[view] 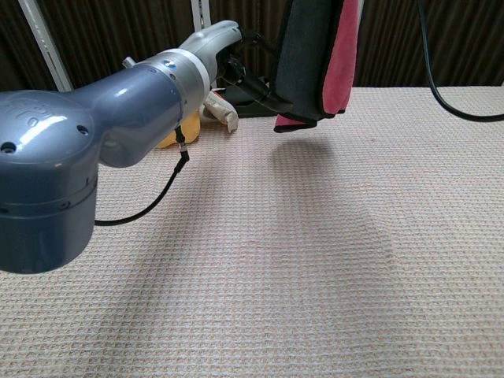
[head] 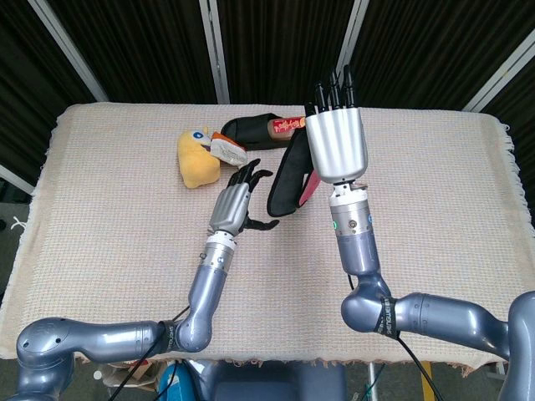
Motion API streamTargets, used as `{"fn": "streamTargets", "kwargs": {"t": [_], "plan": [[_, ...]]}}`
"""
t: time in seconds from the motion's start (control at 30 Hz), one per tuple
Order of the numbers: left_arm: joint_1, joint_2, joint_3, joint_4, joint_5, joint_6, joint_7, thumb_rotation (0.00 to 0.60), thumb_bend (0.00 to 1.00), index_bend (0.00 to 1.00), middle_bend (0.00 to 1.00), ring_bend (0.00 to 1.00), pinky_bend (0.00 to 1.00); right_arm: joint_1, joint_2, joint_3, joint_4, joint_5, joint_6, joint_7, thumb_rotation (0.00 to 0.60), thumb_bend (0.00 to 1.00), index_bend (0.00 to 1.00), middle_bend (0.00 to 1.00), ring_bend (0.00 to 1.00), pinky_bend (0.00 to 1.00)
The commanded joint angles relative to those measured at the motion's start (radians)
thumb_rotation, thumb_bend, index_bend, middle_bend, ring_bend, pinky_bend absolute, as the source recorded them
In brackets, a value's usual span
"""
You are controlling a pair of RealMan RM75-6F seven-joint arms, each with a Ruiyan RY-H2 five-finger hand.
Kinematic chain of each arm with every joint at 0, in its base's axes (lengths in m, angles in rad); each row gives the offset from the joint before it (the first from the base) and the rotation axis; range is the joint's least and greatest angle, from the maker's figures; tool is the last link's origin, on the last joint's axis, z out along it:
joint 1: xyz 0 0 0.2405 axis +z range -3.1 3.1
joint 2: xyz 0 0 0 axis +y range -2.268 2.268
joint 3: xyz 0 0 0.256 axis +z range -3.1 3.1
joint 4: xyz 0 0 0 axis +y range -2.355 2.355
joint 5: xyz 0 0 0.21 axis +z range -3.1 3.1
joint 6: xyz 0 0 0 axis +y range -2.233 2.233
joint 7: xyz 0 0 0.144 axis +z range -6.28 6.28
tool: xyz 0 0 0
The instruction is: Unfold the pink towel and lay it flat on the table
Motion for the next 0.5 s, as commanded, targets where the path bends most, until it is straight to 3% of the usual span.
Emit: {"fn": "streamTargets", "kwargs": {"t": [0.03, 0.5], "plan": [[-0.019, -0.012, -0.008, 0.008, -0.011, 0.008, 0.009, 0.6, 0.07, 0.22, 0.0, 0.0, 0.0, 0.001, 0.004, -0.001, -0.003, 0.007, 0.002, 0.001, 0.6, 0.66, 0.71, 0.32, 0.13, 0.12], [-0.092, -0.053, -0.005, 0.159, -0.012, -0.015, 0.013, 0.6, 0.09, 0.24, 0.0, 0.0, 0.0, -0.003, 0.032, -0.005, -0.035, 0.033, 0.006, 0.028, 0.6, 0.66, 0.71, 0.31, 0.13, 0.12]]}}
